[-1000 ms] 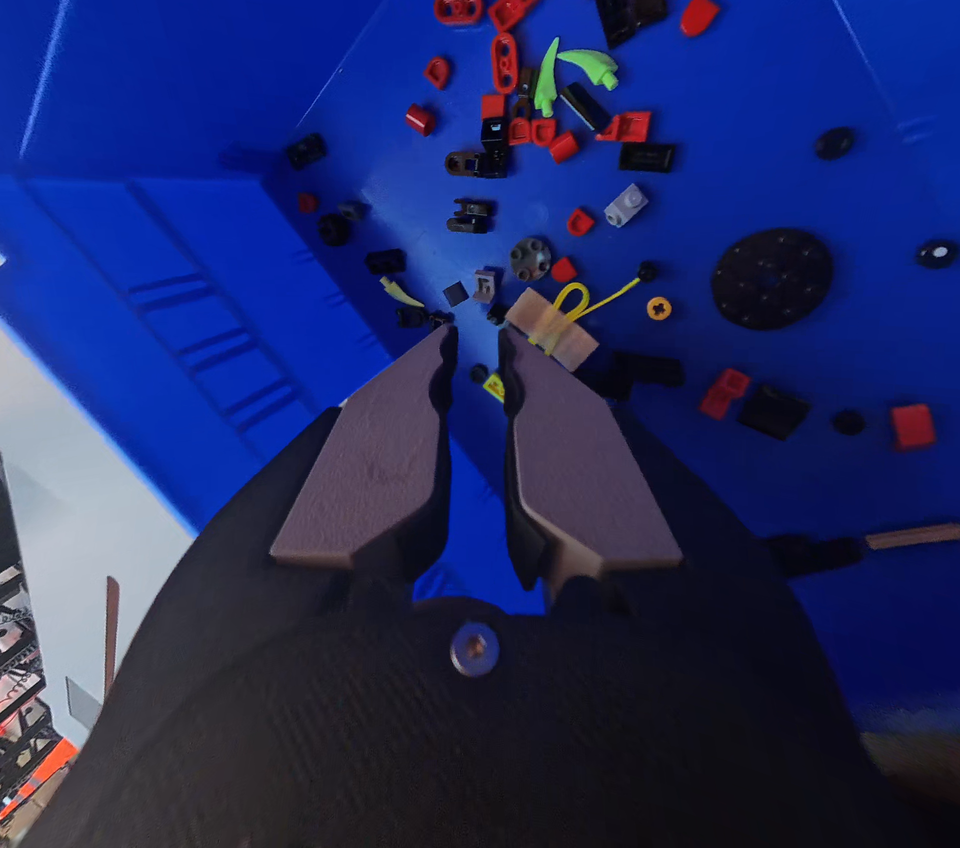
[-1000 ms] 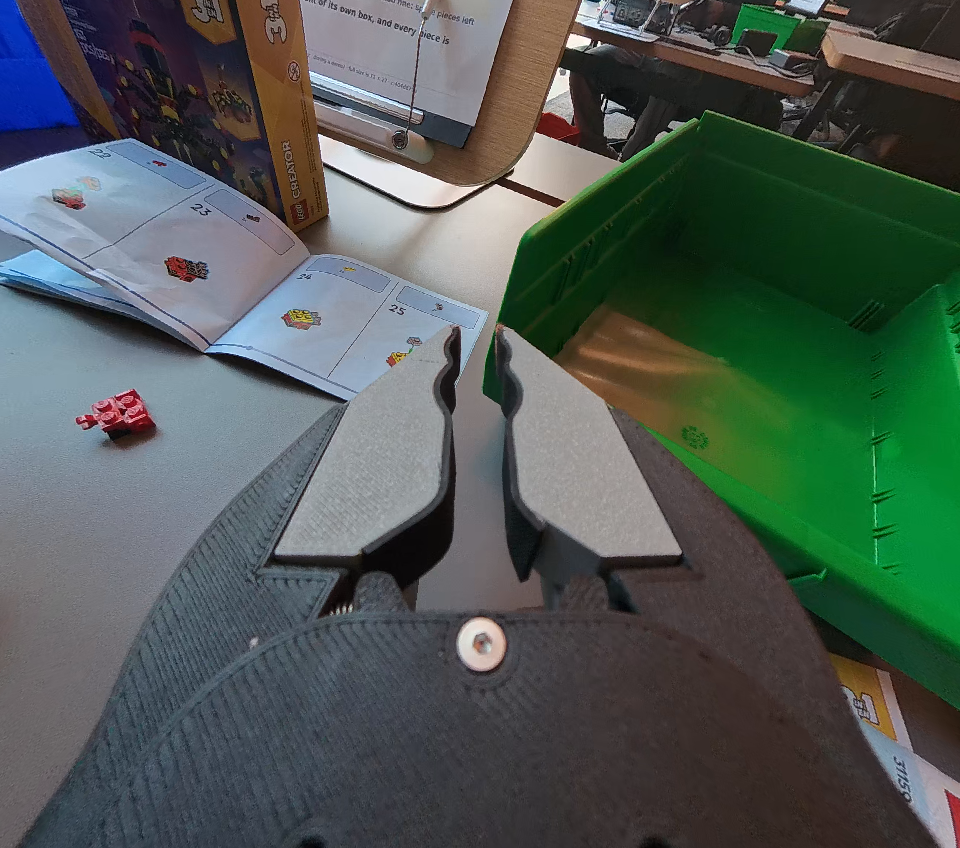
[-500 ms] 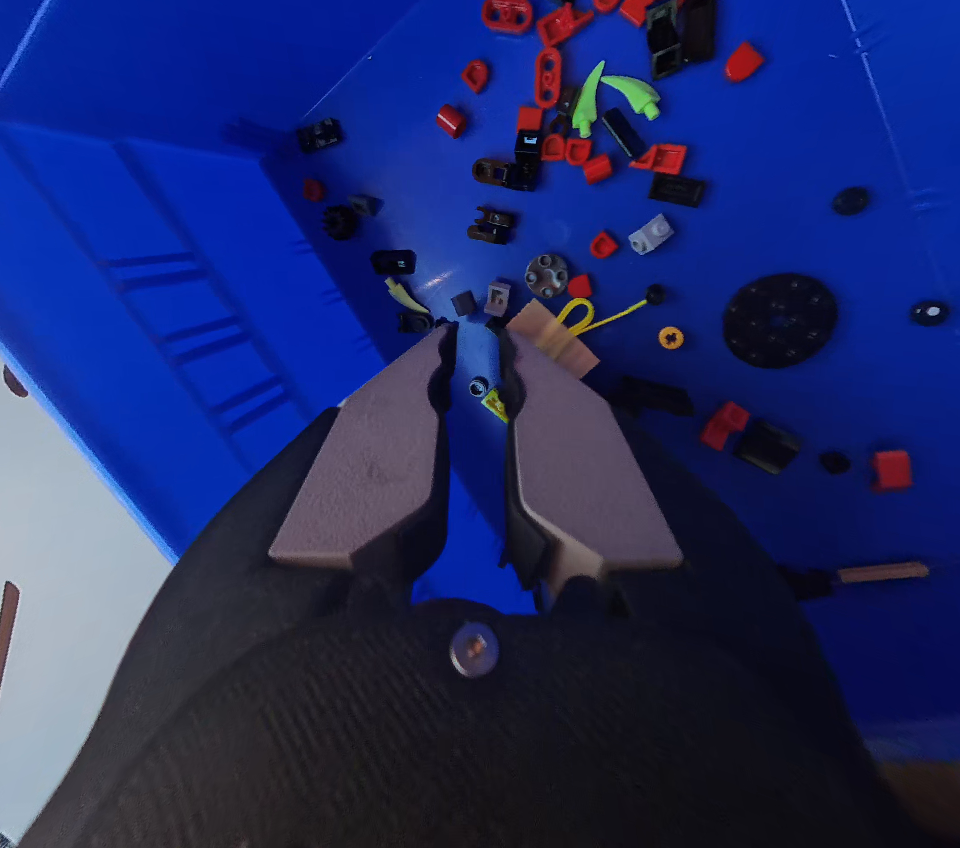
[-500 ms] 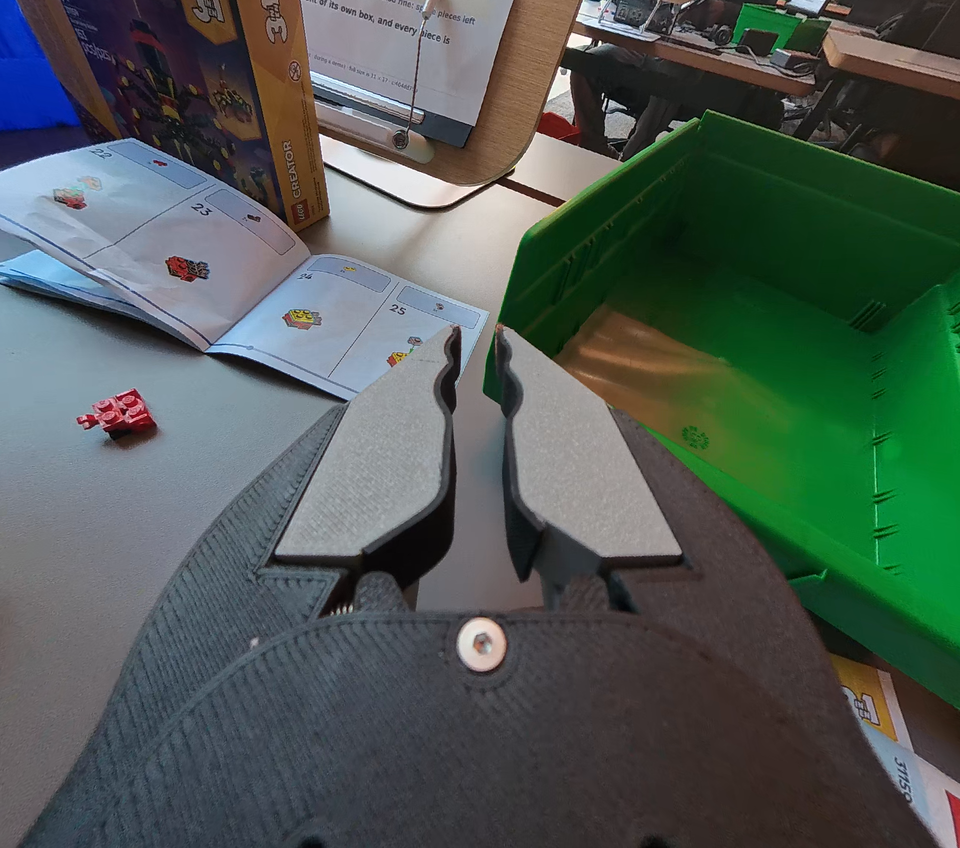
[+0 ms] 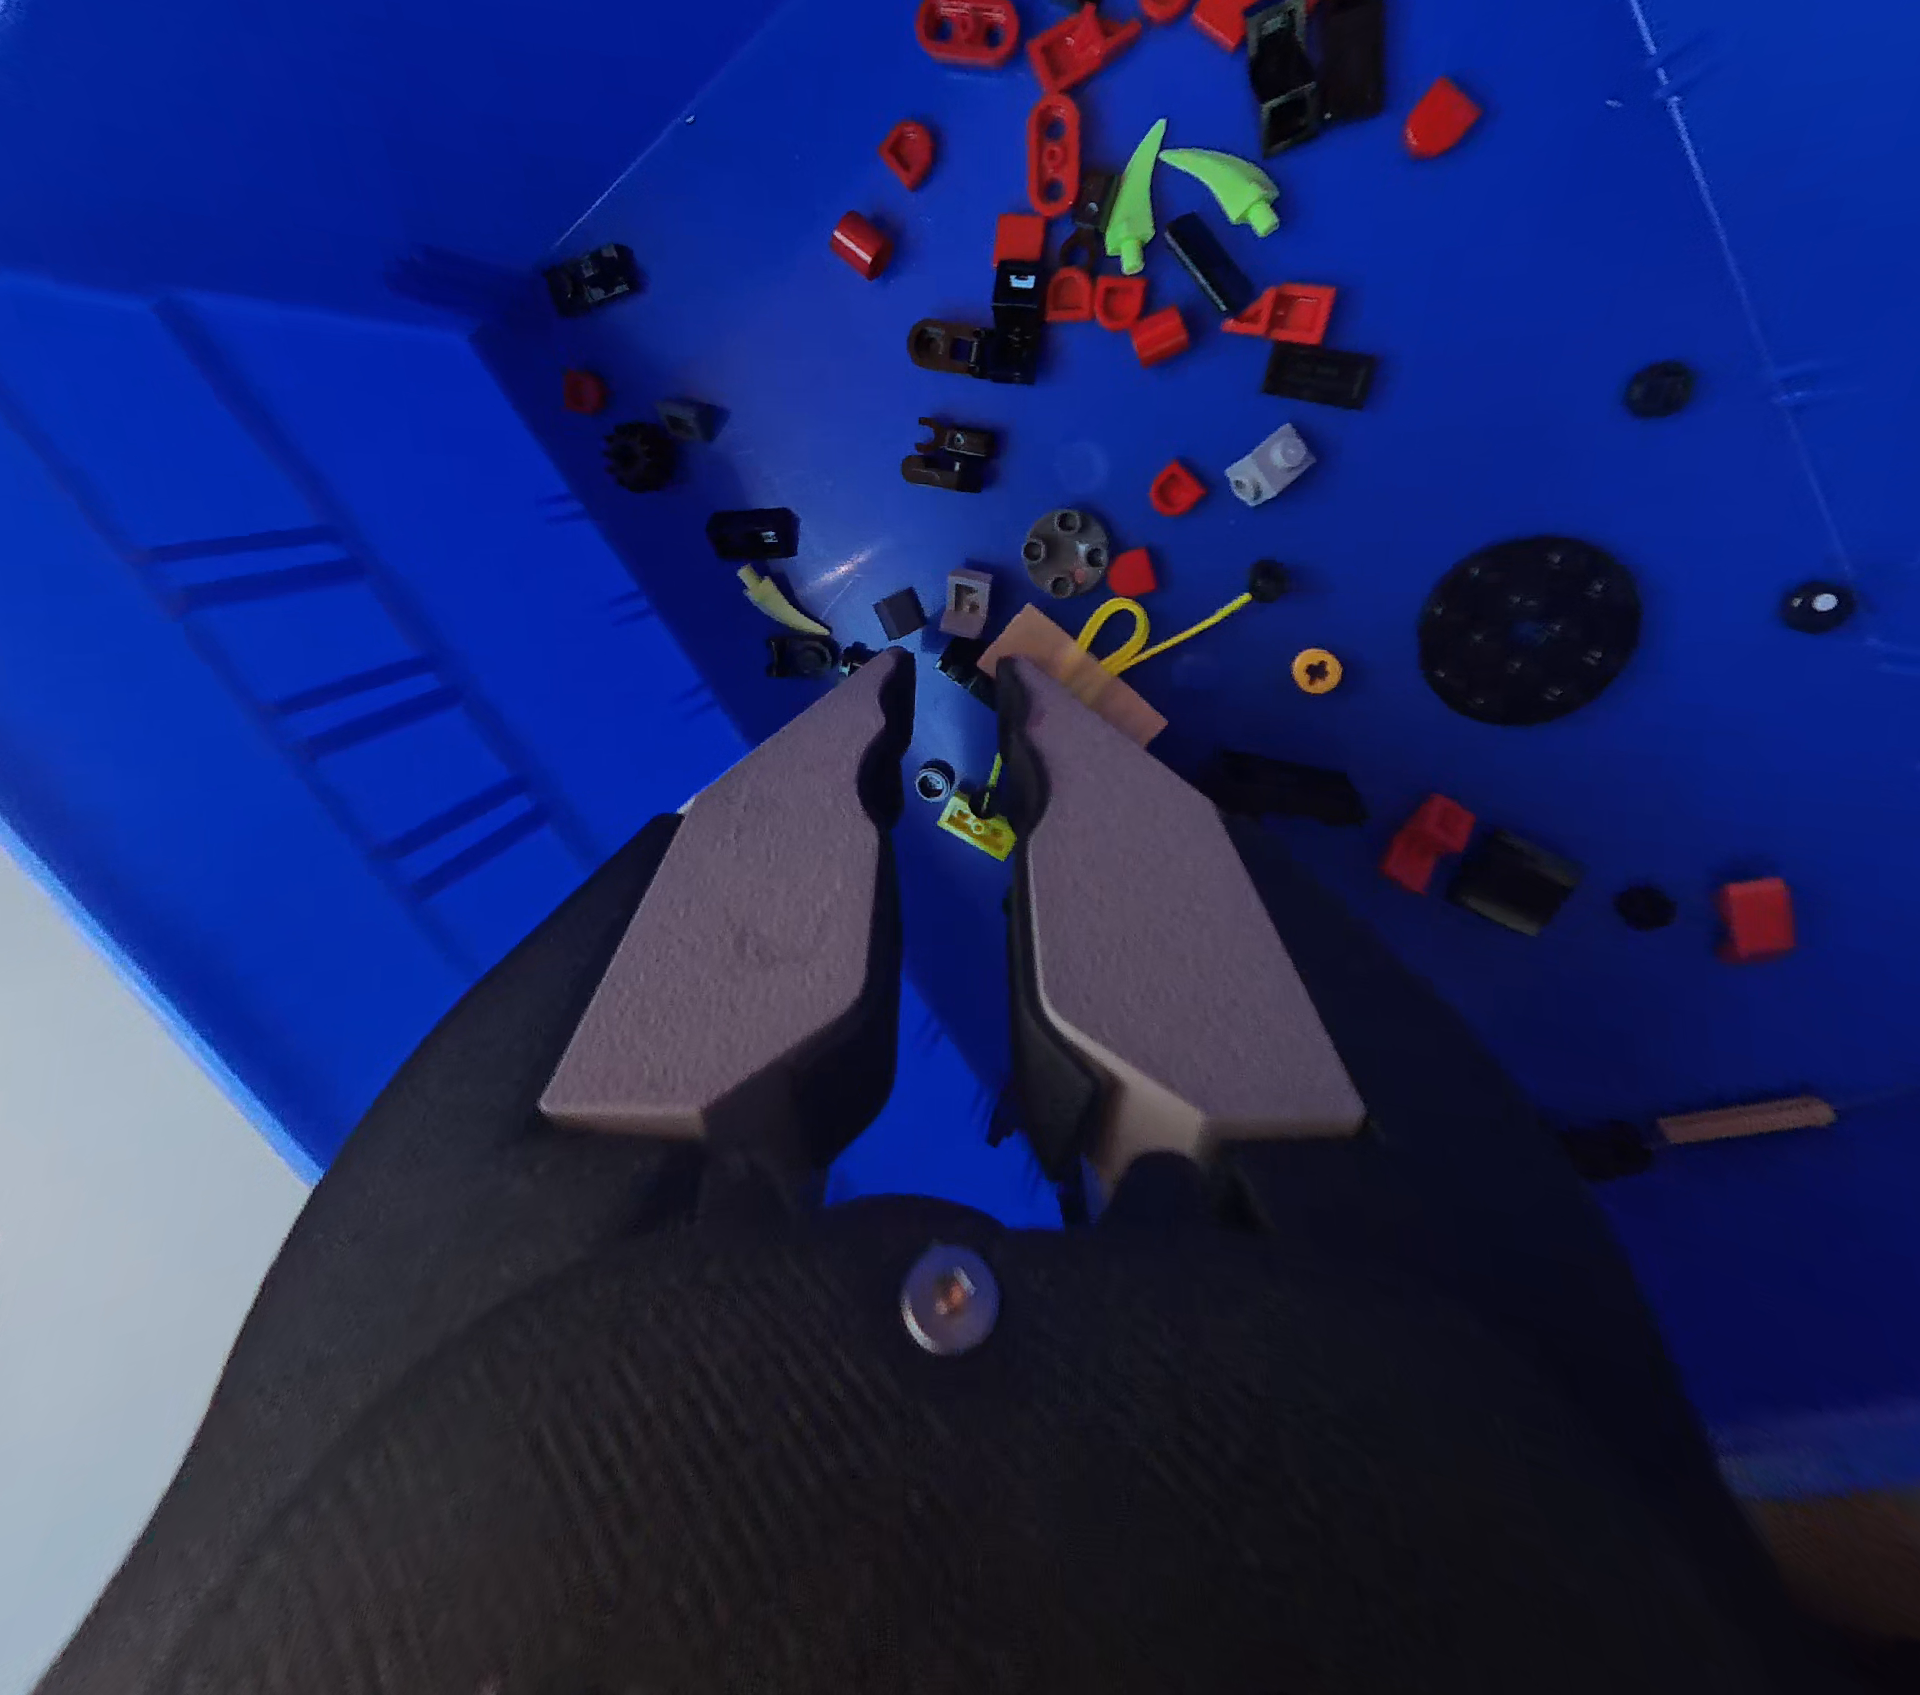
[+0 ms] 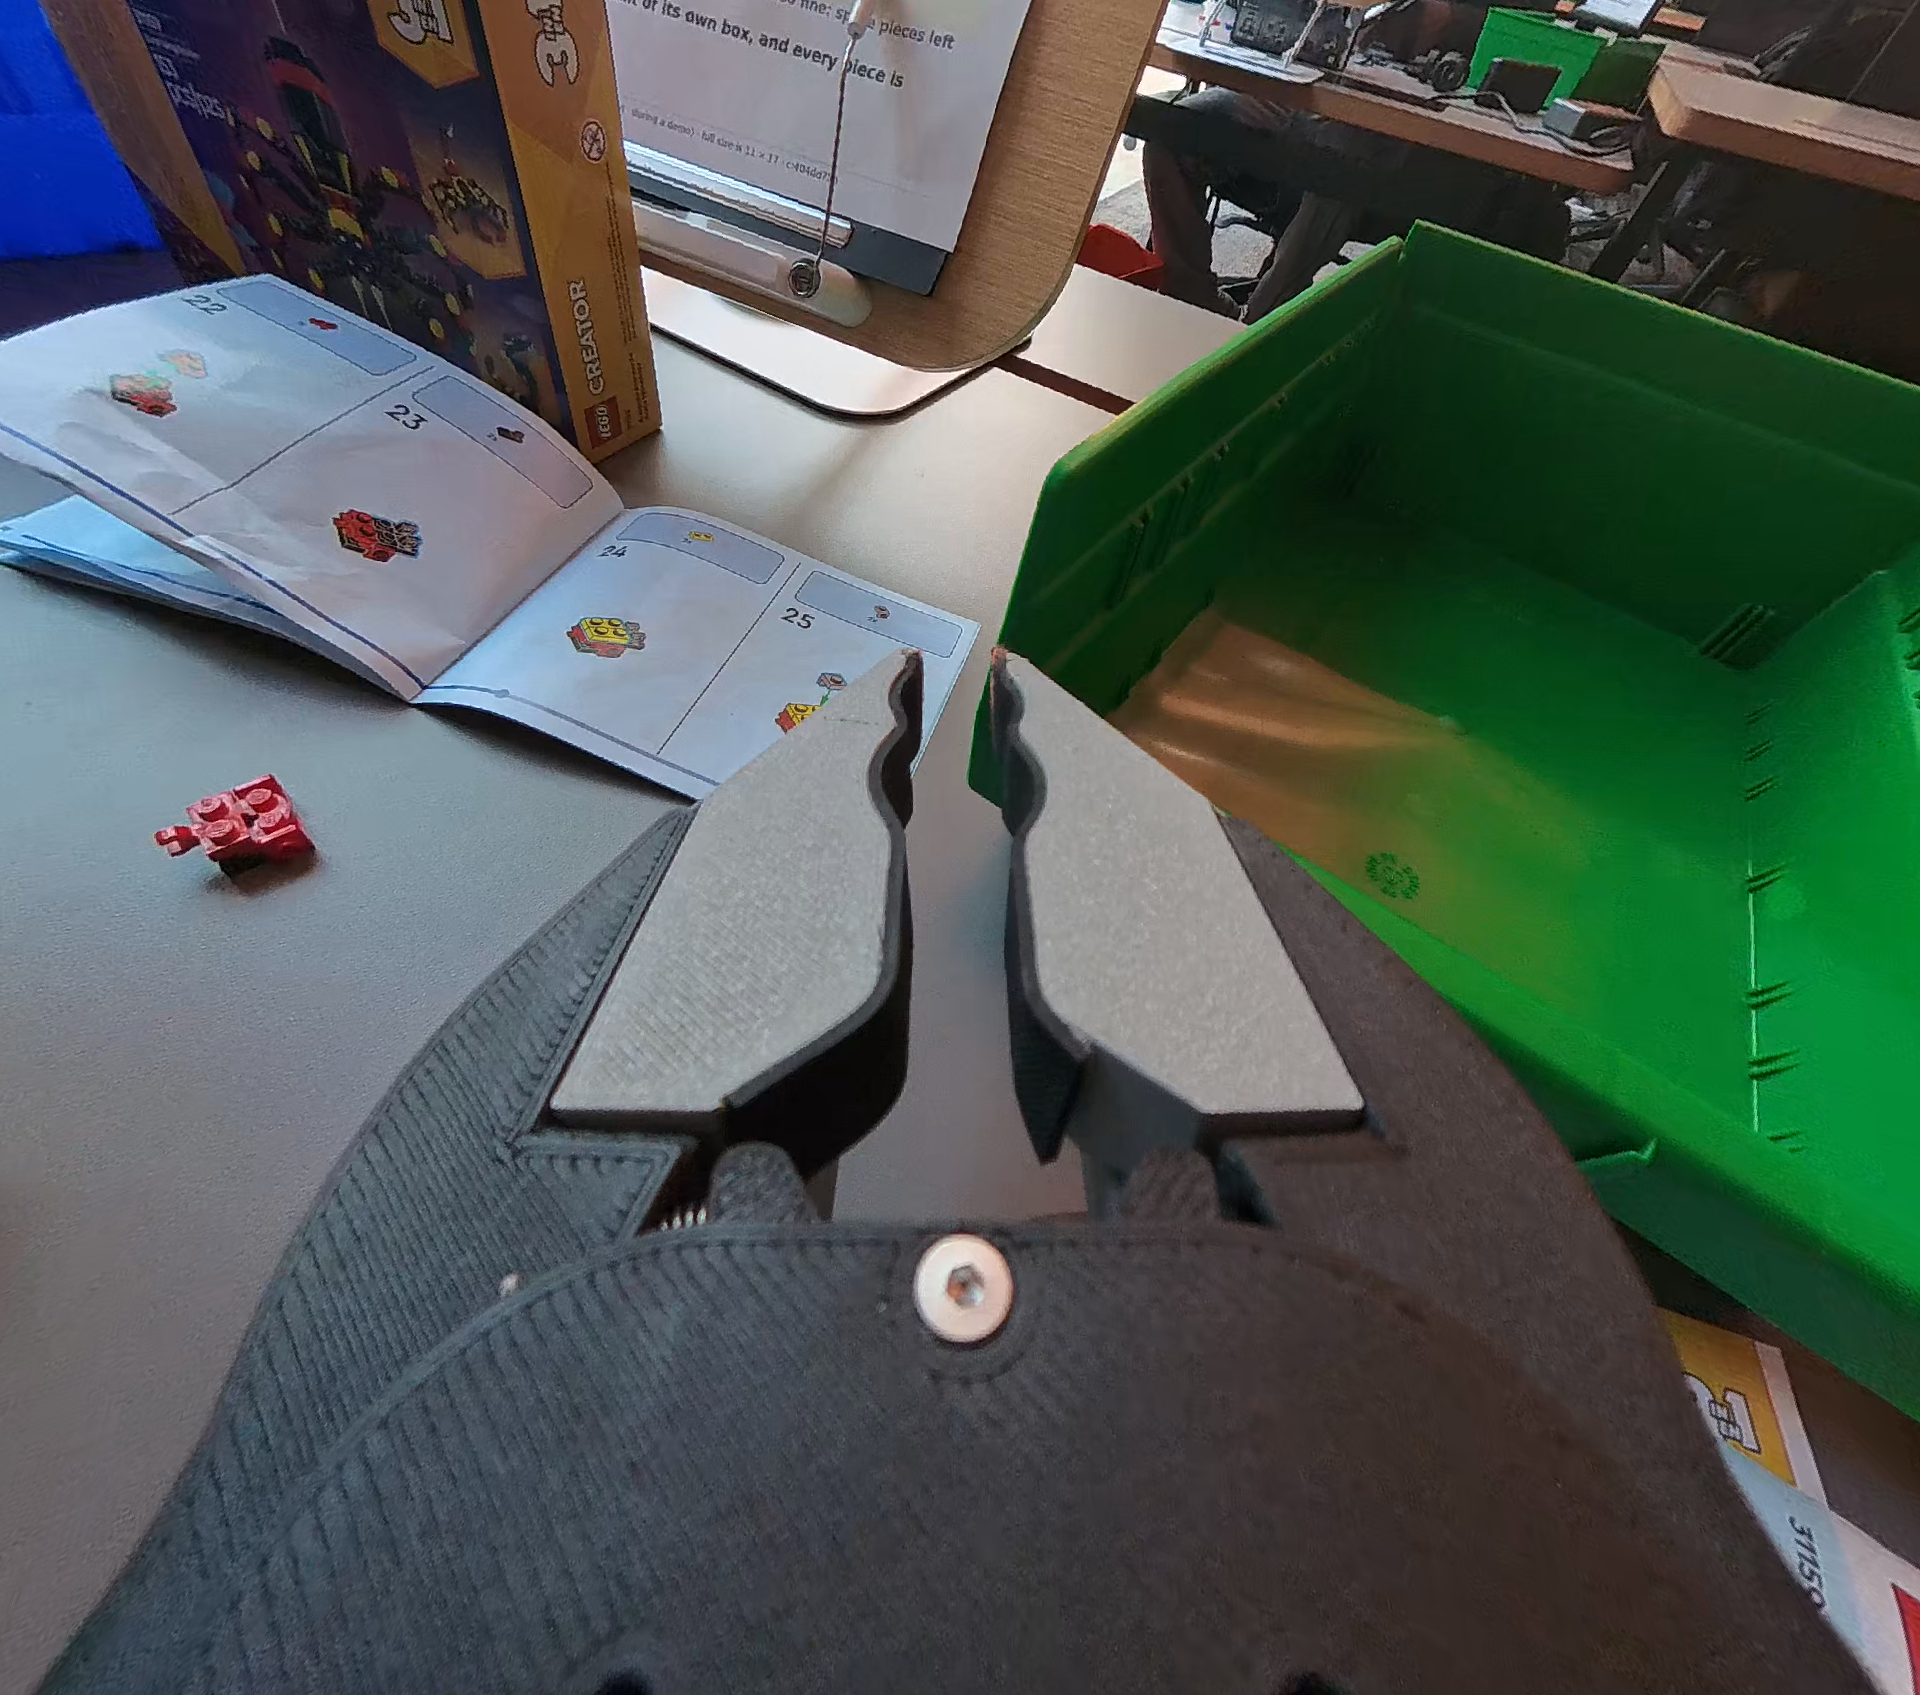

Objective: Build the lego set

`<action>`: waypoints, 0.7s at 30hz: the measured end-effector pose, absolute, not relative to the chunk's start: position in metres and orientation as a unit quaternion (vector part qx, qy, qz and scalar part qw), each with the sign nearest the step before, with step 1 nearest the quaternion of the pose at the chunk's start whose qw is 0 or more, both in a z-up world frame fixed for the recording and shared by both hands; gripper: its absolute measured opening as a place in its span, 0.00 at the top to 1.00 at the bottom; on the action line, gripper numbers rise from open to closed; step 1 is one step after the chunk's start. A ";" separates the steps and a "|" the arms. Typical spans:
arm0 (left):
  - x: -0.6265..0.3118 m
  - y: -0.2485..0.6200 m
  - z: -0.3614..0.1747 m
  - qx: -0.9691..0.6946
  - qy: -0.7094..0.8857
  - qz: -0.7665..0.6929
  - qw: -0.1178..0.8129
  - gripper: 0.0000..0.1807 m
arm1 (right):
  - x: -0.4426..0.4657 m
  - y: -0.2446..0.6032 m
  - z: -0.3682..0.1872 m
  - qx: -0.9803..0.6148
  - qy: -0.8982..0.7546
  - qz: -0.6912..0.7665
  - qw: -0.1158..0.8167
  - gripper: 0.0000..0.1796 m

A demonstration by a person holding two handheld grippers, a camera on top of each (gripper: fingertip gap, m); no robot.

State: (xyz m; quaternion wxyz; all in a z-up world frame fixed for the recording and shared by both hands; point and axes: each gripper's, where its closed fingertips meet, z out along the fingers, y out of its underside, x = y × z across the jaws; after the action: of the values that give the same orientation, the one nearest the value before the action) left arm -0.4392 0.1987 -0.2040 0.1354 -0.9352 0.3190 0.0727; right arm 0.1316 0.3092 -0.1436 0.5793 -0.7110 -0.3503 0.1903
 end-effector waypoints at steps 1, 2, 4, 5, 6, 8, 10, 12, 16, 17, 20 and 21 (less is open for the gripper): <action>-0.439 0.199 -0.204 -0.935 0.319 0.073 0.136 0.93 | 0.132 0.309 -0.144 -0.711 -0.350 0.190 0.579 0.95; -0.440 0.200 -0.203 -0.935 0.318 0.074 0.138 0.93 | 0.132 0.309 -0.144 -0.711 -0.350 0.191 0.579 0.95; -0.440 0.201 -0.203 -0.936 0.316 0.073 0.140 0.94 | 0.132 0.309 -0.144 -0.711 -0.351 0.191 0.579 0.95; -0.440 0.201 -0.203 -0.936 0.314 0.073 0.141 0.94 | 0.132 0.309 -0.144 -0.711 -0.351 0.191 0.579 0.95; -0.441 0.201 -0.203 -0.936 0.313 0.072 0.141 0.94 | 0.131 0.309 -0.144 -0.711 -0.351 0.191 0.579 0.95; -0.441 0.201 -0.203 -0.937 0.313 0.073 0.141 0.95 | 0.131 0.309 -0.144 -0.711 -0.351 0.190 0.579 0.95; -0.441 0.201 -0.205 -0.937 0.312 0.072 0.137 0.95 | 0.131 0.309 -0.144 -0.711 -0.351 0.190 0.579 0.95; -0.440 0.200 -0.205 -0.937 0.312 0.068 0.137 0.96 | 0.131 0.309 -0.144 -0.711 -0.351 0.190 0.579 0.95; -0.440 0.200 -0.205 -0.938 0.312 0.067 0.137 0.97 | 0.131 0.309 -0.144 -0.711 -0.352 0.191 0.579 0.95; -0.441 0.200 -0.205 -0.937 0.313 0.068 0.137 0.98 | 0.131 0.309 -0.144 -0.711 -0.352 0.191 0.579 0.95; -0.441 0.200 -0.205 -0.938 0.313 0.069 0.135 0.98 | 0.131 0.309 -0.144 -0.710 -0.352 0.191 0.579 0.95; -0.442 0.200 -0.205 -0.938 0.313 0.068 0.135 0.98 | 0.131 0.309 -0.144 -0.710 -0.352 0.191 0.579 0.95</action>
State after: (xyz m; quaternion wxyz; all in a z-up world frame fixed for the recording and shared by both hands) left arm -0.4416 0.1999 -0.2053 0.1345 -0.9377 0.3130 0.0685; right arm 0.1310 0.3088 -0.1436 0.5790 -0.7104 -0.3518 0.1908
